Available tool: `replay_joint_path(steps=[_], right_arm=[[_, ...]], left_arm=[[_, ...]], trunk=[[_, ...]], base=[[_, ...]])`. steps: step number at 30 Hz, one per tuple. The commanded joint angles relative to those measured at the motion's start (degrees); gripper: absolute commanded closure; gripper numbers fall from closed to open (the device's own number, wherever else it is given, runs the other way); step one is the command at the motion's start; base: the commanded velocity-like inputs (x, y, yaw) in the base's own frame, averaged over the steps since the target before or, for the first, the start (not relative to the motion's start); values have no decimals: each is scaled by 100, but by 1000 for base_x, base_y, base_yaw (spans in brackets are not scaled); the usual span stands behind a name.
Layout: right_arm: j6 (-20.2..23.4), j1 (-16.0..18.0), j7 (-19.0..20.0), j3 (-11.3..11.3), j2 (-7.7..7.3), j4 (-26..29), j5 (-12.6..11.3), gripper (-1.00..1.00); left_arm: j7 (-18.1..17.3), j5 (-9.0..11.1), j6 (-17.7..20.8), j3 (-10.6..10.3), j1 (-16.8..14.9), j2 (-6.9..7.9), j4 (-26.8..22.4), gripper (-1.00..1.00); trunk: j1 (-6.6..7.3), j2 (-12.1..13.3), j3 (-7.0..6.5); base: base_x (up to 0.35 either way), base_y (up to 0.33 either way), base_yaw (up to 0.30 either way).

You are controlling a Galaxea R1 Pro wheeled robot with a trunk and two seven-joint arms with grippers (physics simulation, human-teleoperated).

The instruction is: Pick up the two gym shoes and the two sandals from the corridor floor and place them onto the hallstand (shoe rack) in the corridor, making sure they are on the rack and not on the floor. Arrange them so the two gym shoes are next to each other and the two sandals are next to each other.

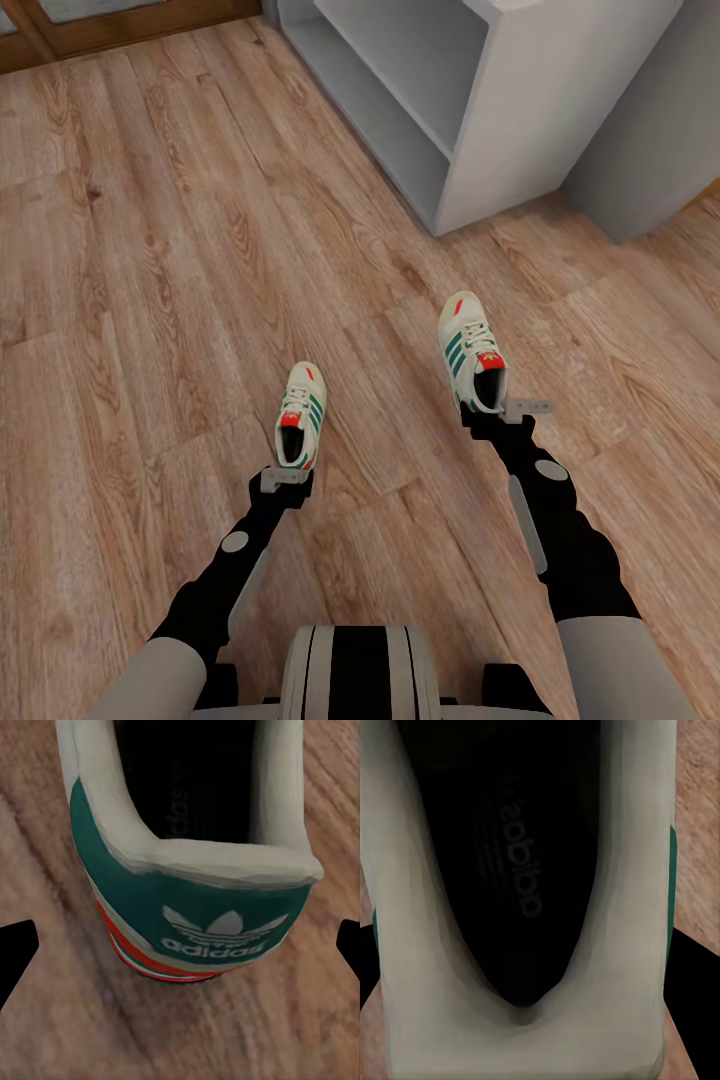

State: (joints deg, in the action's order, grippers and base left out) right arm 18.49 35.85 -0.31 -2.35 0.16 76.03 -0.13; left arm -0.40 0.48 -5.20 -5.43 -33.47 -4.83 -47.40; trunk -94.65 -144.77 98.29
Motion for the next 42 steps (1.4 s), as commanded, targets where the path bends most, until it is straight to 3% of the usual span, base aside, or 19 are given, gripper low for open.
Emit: replay_joint_path(steps=[1, 31, 34, 42], right_arm=[[32, 1, -4, -4, 2, 8, -3, 100], [32, 1, -4, -5, 2, 8, -2, 100], [32, 1, -4, -7, 2, 8, -1, 100], [32, 1, -4, -9, 2, 10, 2, 100]], left_arm=[[-4, 5, -17, -2, 0, 0, 3, -100], [-4, 5, -17, -10, 2, 0, 3, -100], [-4, 5, -17, -10, 1, 0, 3, -100], [1, 5, -17, -10, 1, 0, 3, -100]], trunk=[[1, -1, 3], [1, -1, 3], [-7, -5, 72], [-7, -5, 86]], base=[[21, 0, 0], [11, 0, 0], [0, 0, 0], [26, -22, 0]])
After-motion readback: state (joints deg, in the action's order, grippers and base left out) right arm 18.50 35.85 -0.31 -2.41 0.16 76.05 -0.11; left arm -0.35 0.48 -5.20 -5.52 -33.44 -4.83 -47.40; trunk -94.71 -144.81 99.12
